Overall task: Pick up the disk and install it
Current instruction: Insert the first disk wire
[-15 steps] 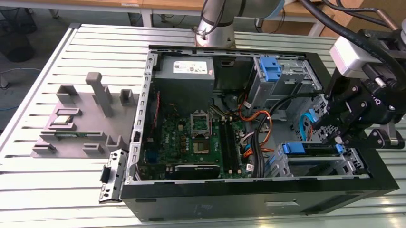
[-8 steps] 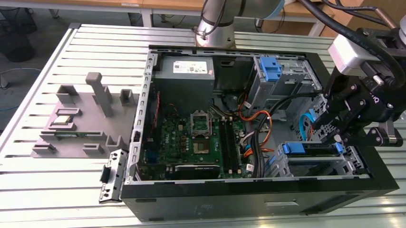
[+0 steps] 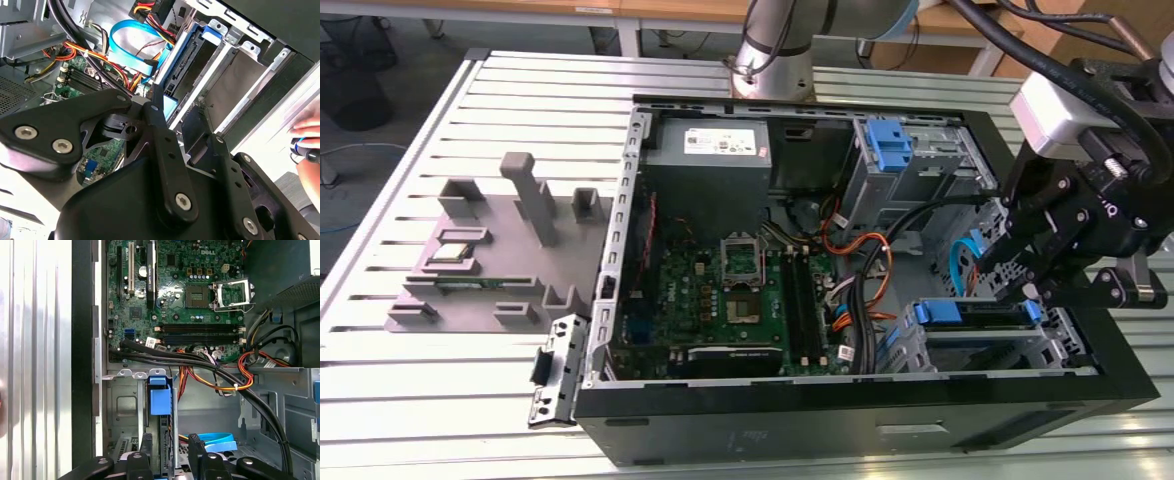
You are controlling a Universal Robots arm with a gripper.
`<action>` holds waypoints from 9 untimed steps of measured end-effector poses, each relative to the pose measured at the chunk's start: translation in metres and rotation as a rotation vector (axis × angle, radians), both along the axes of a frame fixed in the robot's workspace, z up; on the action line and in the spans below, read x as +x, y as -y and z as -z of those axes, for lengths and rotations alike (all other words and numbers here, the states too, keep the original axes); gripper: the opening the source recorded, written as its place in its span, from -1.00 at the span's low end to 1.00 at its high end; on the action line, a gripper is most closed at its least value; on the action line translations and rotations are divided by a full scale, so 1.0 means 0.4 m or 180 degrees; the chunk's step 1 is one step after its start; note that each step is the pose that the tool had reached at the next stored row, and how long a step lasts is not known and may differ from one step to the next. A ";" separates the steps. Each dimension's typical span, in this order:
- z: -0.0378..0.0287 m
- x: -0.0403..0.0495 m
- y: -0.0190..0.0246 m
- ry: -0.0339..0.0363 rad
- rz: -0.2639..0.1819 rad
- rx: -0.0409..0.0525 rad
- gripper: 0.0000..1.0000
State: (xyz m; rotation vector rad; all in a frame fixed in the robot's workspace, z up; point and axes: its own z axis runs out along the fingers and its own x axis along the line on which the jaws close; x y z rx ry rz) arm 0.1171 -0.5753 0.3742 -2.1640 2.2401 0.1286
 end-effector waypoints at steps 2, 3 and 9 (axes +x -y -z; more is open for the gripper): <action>0.000 0.000 0.000 0.0000 0.0000 0.0000 -0.16; 0.000 0.000 -0.001 0.0000 0.0000 0.0002 -0.16; 0.000 0.001 -0.025 0.0000 0.0000 0.0015 -0.16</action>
